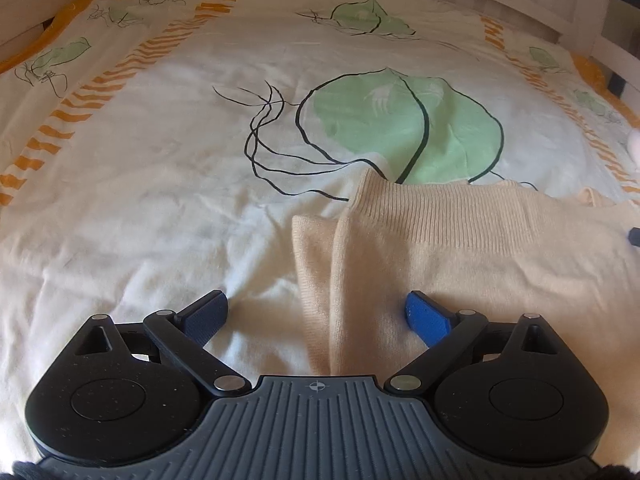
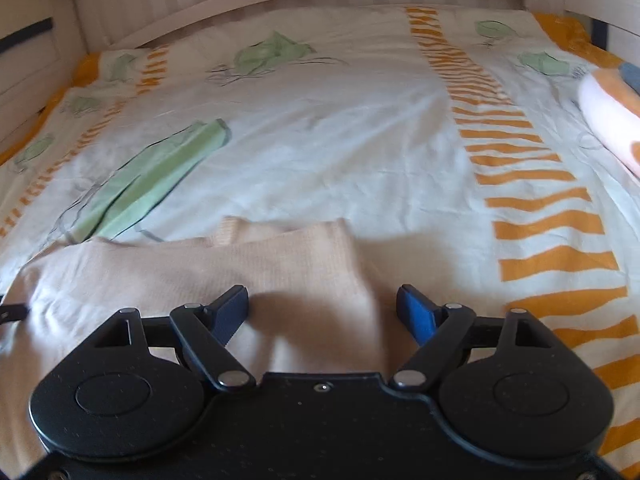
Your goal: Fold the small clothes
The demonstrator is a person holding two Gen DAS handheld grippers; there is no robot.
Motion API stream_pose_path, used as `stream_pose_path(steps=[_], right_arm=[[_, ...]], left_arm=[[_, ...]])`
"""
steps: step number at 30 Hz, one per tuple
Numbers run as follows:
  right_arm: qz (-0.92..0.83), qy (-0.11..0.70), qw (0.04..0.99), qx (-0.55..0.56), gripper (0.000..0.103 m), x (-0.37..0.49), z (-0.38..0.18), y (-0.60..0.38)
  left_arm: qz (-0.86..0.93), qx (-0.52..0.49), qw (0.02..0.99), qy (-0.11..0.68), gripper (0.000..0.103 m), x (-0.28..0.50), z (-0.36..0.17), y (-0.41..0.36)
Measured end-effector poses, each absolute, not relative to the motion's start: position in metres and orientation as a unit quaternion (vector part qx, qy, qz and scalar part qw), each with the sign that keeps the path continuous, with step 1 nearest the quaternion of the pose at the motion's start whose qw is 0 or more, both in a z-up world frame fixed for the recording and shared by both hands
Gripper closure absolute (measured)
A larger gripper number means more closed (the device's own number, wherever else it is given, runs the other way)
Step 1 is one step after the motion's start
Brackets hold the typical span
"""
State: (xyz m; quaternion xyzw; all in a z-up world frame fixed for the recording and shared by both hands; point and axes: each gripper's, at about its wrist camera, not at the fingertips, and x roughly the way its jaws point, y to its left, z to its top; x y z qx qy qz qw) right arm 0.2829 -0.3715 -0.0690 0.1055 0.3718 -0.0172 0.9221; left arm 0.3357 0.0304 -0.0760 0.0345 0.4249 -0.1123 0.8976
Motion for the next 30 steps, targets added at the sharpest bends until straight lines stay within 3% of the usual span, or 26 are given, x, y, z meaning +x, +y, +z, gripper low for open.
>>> stream_pose_path(steps=[4, 8, 11, 22, 25, 30], right_arm=[[-0.016, 0.342, 0.929, 0.140, 0.020, 0.258, -0.058, -0.382], [0.011, 0.314, 0.938, 0.147, 0.006, 0.217, -0.049, -0.379], [0.015, 0.311, 0.938, 0.151, 0.005, 0.190, -0.053, -0.377], [0.011, 0.339, 0.927, 0.161, 0.000, 0.164, -0.076, -0.387], [0.017, 0.339, 0.926, 0.164, 0.000, 0.162, -0.079, -0.390], [0.020, 0.344, 0.923, 0.170, 0.000, 0.163, -0.080, -0.390]], left_arm=[[-0.105, 0.037, 0.911, 0.396, 0.006, 0.317, -0.053, 0.025], [-0.134, 0.010, 0.915, 0.380, 0.006, 0.296, -0.034, 0.006], [-0.155, 0.020, 0.914, 0.376, 0.006, 0.291, -0.029, -0.023], [-0.143, 0.107, 0.888, 0.424, 0.006, 0.310, -0.065, -0.114], [-0.128, 0.128, 0.886, 0.428, 0.000, 0.308, -0.084, -0.121], [-0.121, 0.123, 0.886, 0.430, 0.000, 0.306, -0.083, -0.119]])
